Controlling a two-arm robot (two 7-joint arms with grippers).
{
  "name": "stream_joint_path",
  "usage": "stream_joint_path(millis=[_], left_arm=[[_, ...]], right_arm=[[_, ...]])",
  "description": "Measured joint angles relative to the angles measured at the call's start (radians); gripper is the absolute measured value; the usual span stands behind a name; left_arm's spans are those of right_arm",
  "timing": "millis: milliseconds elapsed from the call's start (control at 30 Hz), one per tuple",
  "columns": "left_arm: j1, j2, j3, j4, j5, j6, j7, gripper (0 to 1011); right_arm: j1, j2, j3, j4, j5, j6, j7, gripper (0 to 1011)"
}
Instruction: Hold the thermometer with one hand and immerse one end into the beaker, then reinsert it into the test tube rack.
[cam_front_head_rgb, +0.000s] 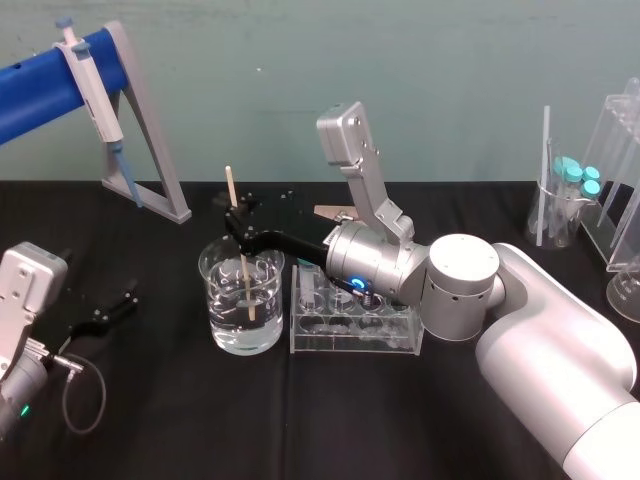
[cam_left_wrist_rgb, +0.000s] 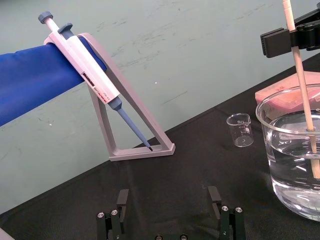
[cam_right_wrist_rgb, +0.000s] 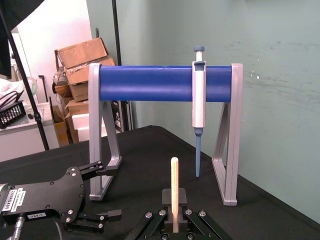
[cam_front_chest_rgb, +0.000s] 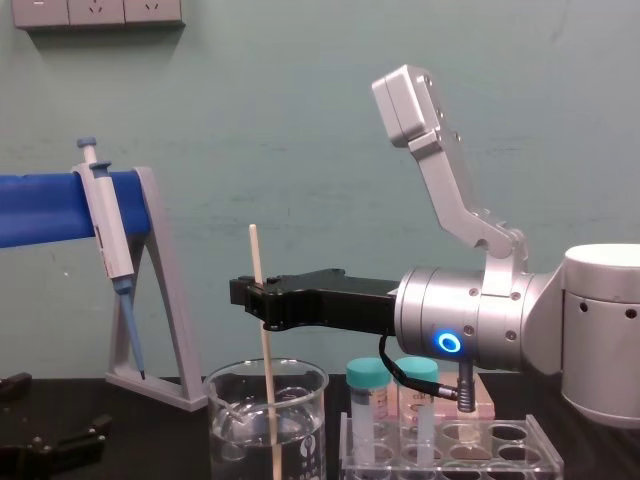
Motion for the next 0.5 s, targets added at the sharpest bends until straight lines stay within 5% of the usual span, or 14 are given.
stream_joint_path(millis=[500], left_arm=[[0.000, 0.000, 0.000, 0.000, 0.000, 0.000, 0.000, 1004]], right_arm=[[0.000, 0.000, 0.000, 0.000, 0.000, 0.000, 0.000, 48]])
